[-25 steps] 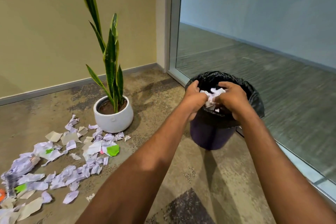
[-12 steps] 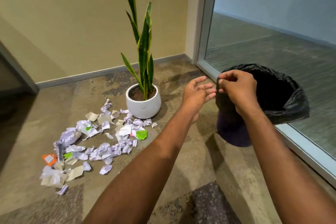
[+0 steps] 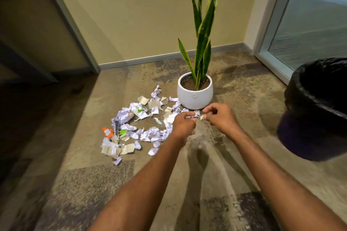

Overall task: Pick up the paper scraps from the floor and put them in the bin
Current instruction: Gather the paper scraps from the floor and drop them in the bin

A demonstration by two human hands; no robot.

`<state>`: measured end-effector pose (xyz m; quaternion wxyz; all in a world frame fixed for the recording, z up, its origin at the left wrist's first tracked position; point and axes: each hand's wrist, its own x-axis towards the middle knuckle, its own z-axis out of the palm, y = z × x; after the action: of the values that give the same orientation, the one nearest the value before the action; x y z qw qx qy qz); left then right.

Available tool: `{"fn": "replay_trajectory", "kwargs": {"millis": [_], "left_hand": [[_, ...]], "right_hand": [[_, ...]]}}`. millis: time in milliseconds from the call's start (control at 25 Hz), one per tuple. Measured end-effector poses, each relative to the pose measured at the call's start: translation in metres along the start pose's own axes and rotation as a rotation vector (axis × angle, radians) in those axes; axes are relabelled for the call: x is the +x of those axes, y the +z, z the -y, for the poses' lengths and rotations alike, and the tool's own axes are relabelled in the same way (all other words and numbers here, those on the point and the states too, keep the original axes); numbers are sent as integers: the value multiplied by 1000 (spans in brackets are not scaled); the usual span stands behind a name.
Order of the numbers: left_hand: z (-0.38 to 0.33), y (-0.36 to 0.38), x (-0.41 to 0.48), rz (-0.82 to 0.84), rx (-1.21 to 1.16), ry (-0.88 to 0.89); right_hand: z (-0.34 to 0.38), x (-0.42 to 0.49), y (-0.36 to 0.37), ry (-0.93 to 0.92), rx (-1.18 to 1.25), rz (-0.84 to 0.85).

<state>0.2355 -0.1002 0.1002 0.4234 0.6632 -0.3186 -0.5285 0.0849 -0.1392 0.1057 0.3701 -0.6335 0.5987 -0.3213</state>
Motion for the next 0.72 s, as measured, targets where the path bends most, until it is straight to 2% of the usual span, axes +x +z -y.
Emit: {"fn": "replay_trajectory", "kwargs": {"millis": [200, 320, 400, 560, 720], "left_hand": [[42, -85, 23, -141, 278, -65], [60, -123, 32, -219, 669, -27], [69, -137, 36, -139, 907, -45], [88, -150, 47, 3, 1131, -89], [102, -157, 55, -29, 1162, 104]], "right_hand": [[-26, 0, 61, -4, -203, 239], [-43, 1, 82, 11, -260, 289], [-53, 1, 92, 23, -276, 328], [-64, 9, 107, 46, -372, 384], [-64, 18, 120, 71, -466, 408]]}}
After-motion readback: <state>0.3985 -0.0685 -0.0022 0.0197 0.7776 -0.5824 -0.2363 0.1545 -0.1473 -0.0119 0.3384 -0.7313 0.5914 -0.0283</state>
